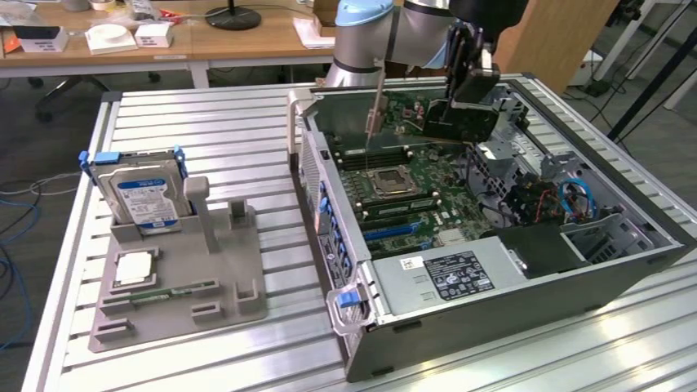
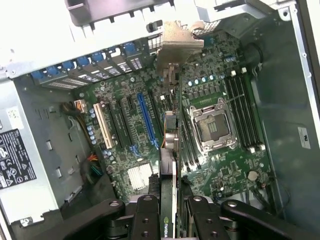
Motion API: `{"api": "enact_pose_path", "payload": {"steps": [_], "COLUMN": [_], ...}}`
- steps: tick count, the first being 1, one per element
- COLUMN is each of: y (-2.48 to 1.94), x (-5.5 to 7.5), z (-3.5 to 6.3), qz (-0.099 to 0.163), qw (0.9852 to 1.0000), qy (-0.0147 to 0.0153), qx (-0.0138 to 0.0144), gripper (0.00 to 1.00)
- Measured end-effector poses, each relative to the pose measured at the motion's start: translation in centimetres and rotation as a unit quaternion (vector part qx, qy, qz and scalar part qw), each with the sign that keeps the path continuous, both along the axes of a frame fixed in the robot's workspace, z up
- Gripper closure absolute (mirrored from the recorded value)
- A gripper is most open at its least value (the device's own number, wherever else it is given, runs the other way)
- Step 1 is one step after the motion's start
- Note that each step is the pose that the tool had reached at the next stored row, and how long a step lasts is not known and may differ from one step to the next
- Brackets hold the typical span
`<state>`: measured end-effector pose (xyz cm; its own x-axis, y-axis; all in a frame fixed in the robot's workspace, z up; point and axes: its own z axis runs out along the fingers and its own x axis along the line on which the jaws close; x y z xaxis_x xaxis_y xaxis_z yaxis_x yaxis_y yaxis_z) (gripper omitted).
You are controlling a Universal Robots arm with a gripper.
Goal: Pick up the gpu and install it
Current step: 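Insert the gpu into the slot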
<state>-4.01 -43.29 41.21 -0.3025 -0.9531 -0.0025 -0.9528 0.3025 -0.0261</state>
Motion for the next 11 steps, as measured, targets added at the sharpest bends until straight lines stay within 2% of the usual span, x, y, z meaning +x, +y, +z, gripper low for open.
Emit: {"api": "enact_pose_path", "payload": {"steps": [11], "y": [0.0], "x": [0.0], "z": [0.0], "qz": [0.041], "qw": [0.9991], "qy": [0.0], "qx": [0.0], "gripper": [0.74]}}
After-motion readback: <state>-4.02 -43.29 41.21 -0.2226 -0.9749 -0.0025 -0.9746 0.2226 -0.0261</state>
